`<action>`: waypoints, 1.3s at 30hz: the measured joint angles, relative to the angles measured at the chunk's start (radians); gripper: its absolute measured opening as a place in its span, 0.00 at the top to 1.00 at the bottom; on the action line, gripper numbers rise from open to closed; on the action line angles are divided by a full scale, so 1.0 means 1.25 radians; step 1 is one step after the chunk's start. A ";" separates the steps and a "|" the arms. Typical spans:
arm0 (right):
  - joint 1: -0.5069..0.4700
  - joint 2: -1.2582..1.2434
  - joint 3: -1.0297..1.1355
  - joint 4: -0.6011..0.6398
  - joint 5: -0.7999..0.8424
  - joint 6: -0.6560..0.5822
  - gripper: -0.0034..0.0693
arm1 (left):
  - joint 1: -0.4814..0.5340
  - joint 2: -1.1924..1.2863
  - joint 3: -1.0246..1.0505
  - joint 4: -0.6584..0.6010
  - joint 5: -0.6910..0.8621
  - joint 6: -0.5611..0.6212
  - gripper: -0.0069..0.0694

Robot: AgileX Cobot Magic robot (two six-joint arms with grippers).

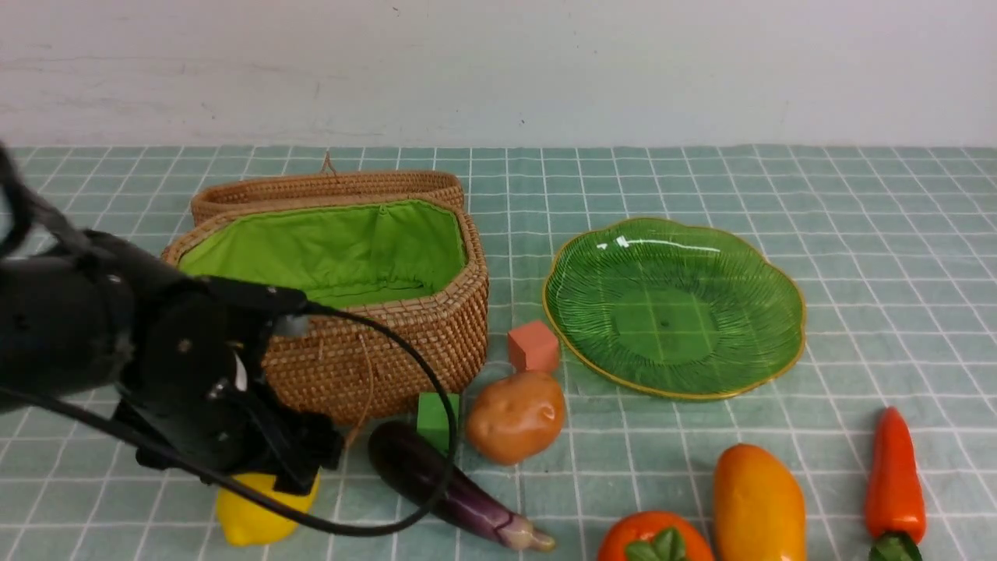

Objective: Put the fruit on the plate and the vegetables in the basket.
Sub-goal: Grab a lemon with your left arm and place it on the plate on the right

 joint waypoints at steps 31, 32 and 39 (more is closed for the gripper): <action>0.000 0.000 0.000 0.000 0.000 0.000 0.62 | -0.068 0.036 -0.614 -0.350 0.307 0.314 0.17; 0.000 0.000 0.000 0.000 0.000 0.000 0.62 | -0.090 0.091 -0.658 -0.348 0.300 0.318 0.17; 0.000 0.000 0.000 0.000 0.000 0.000 0.62 | -0.201 0.470 -0.990 -0.311 0.304 0.320 0.17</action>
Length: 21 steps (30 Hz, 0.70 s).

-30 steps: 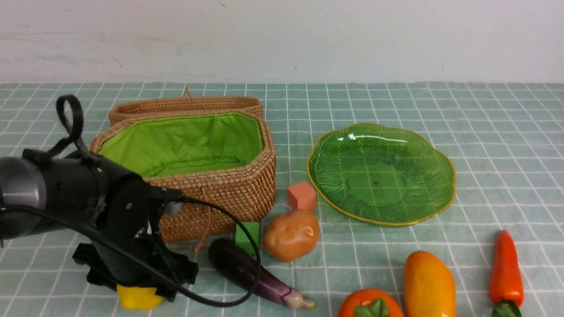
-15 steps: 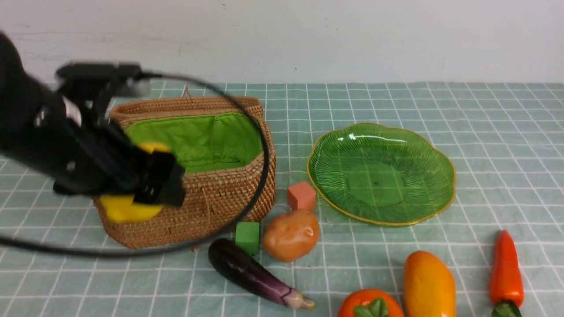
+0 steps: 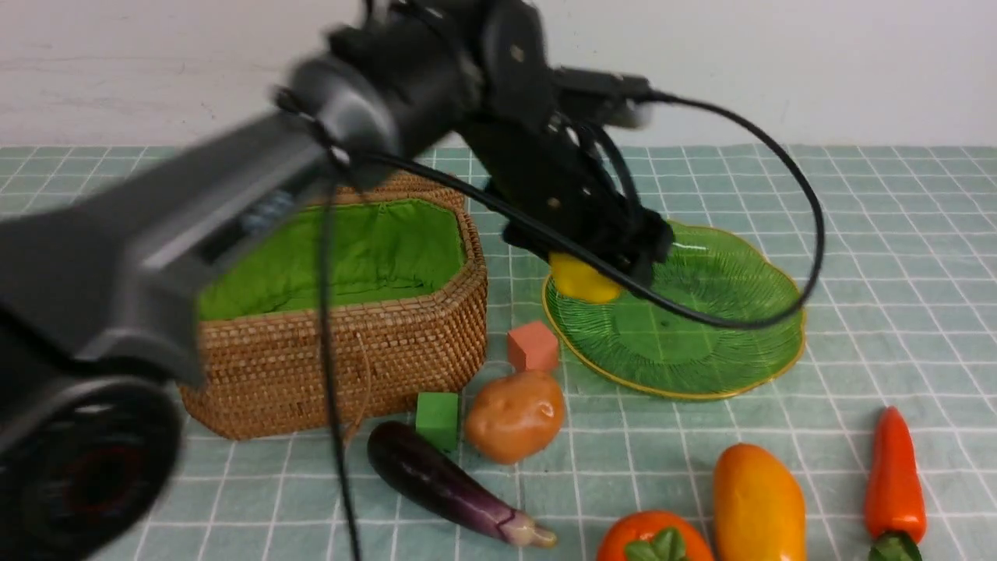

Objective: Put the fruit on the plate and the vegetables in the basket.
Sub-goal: Grab a lemon with your left arm and place it on the plate on the right

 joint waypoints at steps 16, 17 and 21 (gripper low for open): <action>0.000 0.000 0.000 -0.001 0.000 0.000 0.62 | -0.007 0.192 -0.181 -0.064 -0.007 -0.074 0.03; 0.000 0.000 0.000 -0.001 0.000 0.000 0.62 | -0.005 0.192 -0.181 -0.069 -0.001 -0.067 0.04; 0.000 0.000 0.000 -0.001 0.000 0.000 0.62 | 0.008 0.181 -0.181 -0.074 0.022 -0.049 0.06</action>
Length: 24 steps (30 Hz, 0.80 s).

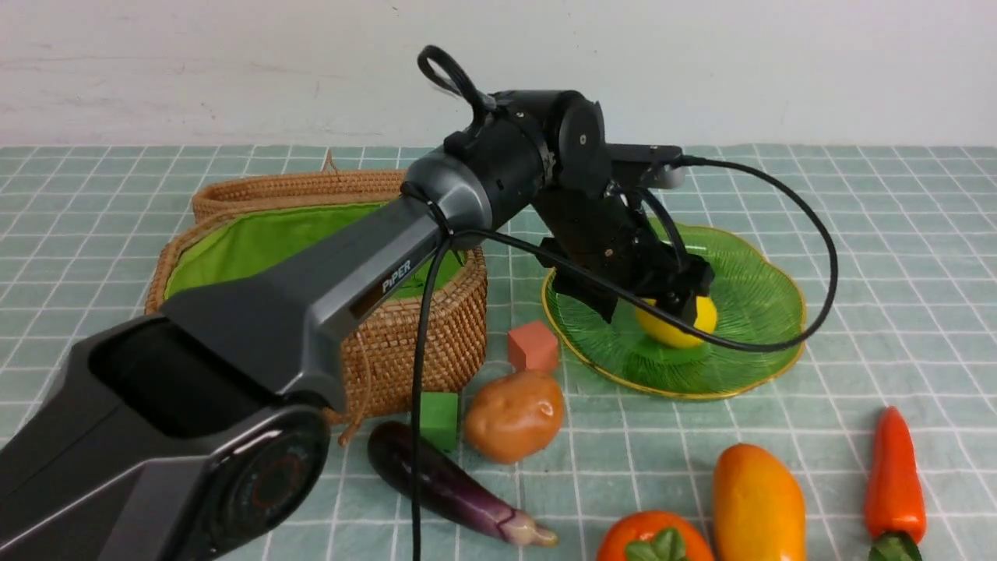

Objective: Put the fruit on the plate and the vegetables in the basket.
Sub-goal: Grab a lemon with your left arm and place it on the plate on the right, then take a daikon with your left arm and place it on the basket on the left.

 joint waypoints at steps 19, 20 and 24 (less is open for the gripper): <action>0.000 0.000 0.000 0.000 0.000 0.000 0.62 | 0.066 -0.846 0.716 0.263 0.116 0.130 0.15; 0.000 0.000 0.000 0.000 0.000 0.000 0.62 | 0.066 -0.887 0.781 0.250 0.108 0.152 0.15; 0.000 0.000 0.000 0.000 0.000 0.000 0.62 | 0.066 -0.976 1.003 0.181 0.052 0.263 0.15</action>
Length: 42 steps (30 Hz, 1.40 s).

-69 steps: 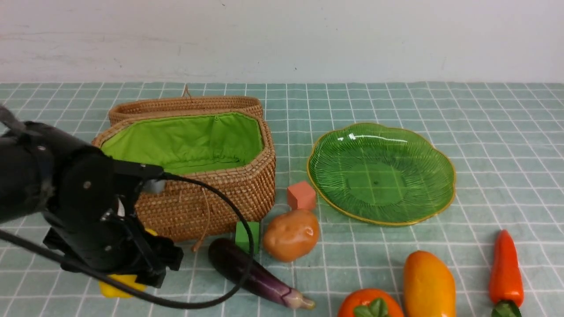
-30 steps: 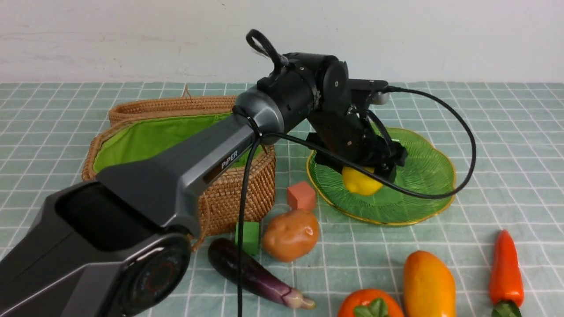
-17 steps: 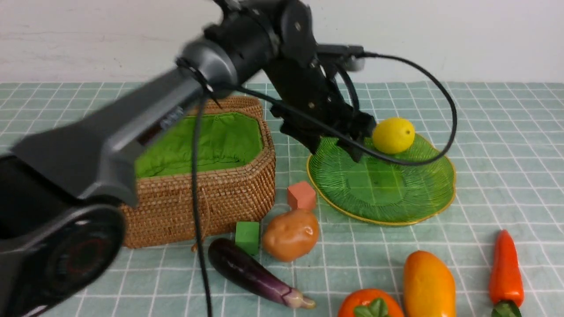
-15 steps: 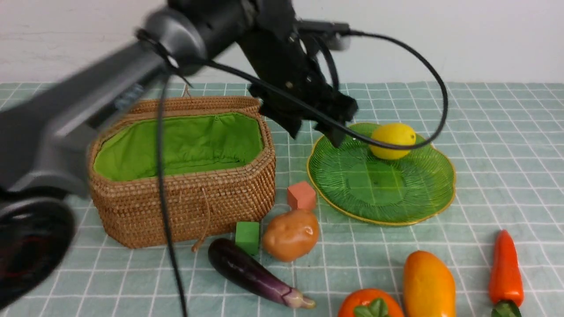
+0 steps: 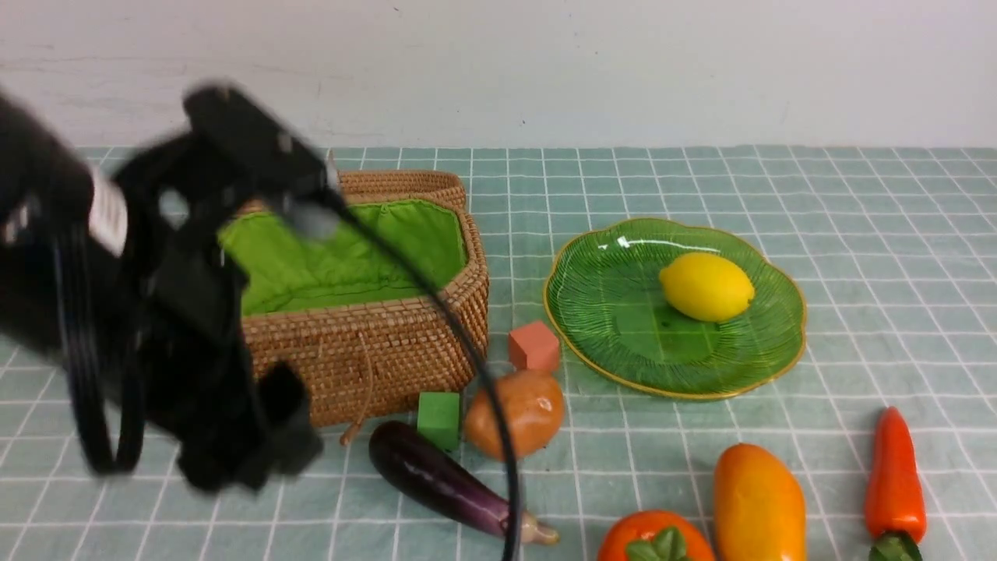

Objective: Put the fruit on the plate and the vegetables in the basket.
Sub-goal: Take a daikon with your left arm and place it on the basket on the left.

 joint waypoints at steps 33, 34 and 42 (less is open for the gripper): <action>0.000 0.000 0.000 0.000 0.000 0.000 0.62 | -0.001 0.341 0.124 -0.227 -0.168 0.404 0.22; 0.000 0.000 0.000 0.000 0.000 0.000 0.62 | -0.001 0.341 0.118 -0.222 -0.168 0.404 0.22; 0.000 0.000 0.000 0.000 0.000 0.000 0.62 | 0.025 0.274 -0.127 0.141 -0.054 0.271 0.22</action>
